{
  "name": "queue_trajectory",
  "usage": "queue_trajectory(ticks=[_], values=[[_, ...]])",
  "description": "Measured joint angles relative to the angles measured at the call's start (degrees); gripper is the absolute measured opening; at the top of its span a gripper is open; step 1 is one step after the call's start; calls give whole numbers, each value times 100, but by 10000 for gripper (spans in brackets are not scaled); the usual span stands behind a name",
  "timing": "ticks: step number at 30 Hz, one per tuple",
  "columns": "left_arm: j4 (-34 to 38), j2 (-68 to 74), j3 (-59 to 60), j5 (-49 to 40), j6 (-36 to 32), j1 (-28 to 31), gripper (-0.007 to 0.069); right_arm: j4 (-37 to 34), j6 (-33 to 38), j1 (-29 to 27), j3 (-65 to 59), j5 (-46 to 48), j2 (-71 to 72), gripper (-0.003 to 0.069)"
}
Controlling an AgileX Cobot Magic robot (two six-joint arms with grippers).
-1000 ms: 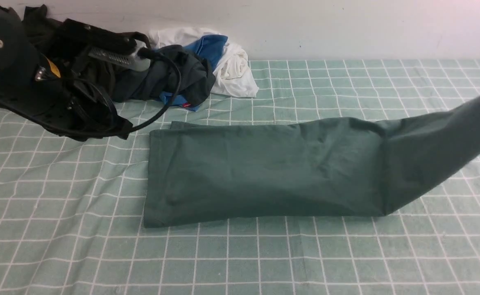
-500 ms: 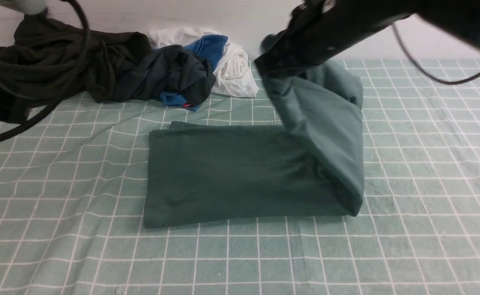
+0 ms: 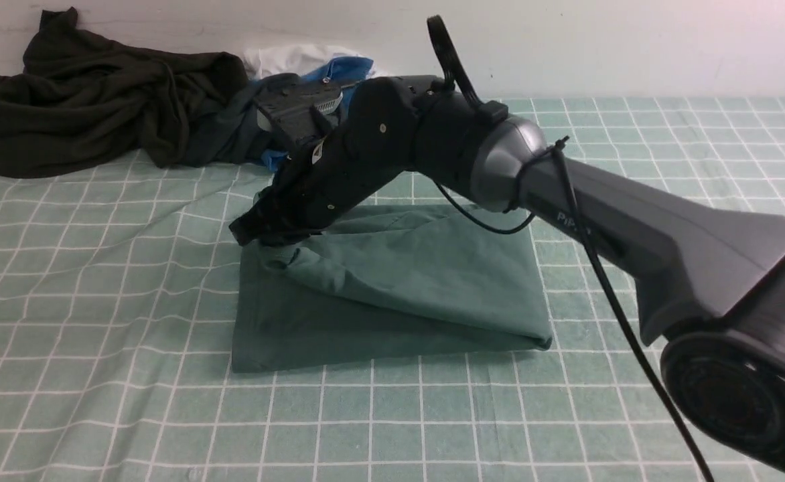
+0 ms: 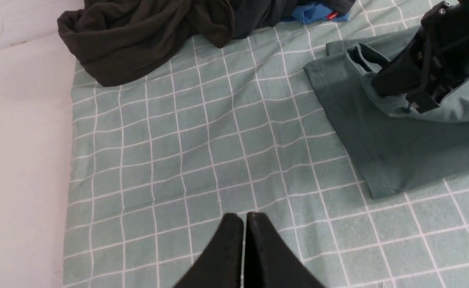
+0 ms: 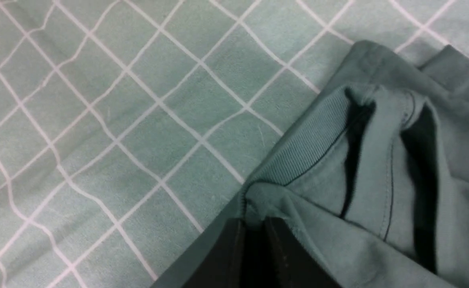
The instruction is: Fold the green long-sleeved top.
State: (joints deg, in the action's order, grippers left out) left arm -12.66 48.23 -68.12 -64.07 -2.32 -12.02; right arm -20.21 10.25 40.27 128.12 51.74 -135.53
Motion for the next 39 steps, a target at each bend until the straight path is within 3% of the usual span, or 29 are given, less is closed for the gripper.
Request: queue_trajectory(ticks=[6,8,13,17,24,25,27,31,39], values=[[0,0,624,621,47,0,-3,-44,296,-202,713,923,62,222],[0,5,880,943,103,0,-3,93,296,-380,1103,1635,105,305],[7,17,1195,1283,195,0,-3,234,120,-748,1213,1987,388,367],[69,-16,1258,1287,232,0,-3,431,152,-954,514,2008,1322,332],[197,-816,1692,1021,197,0,-3,1078,327,-958,-1857,2012,3383,169],[189,-1231,2004,1008,197,0,-3,1224,338,-958,-2787,2012,3970,123],[175,-1488,2195,1001,232,0,-3,1266,338,-958,-3243,1979,4297,100],[119,-2776,3142,996,232,0,-3,1287,327,-958,-5116,1039,5922,25],[114,-4188,3980,1229,232,0,-3,1287,325,-958,-6890,-276,8441,3]])
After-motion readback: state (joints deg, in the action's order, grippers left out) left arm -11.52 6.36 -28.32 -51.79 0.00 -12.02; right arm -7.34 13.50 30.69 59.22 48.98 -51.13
